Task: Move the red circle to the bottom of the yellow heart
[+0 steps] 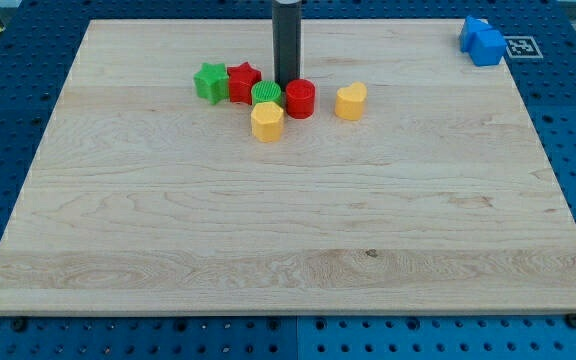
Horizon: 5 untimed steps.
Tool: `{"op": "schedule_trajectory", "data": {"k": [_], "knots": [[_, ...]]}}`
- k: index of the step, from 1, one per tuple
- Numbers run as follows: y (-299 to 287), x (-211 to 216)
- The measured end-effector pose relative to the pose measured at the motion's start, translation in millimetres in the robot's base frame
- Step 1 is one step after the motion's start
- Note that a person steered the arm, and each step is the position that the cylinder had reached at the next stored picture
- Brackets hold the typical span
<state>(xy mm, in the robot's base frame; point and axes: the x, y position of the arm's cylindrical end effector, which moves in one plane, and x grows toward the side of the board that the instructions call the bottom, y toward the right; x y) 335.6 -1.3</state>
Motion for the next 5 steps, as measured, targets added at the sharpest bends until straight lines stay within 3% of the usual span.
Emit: {"op": "schedule_trajectory", "data": {"k": [3,5], "knots": [[43.3,61.3],[24.5,57.6]]}}
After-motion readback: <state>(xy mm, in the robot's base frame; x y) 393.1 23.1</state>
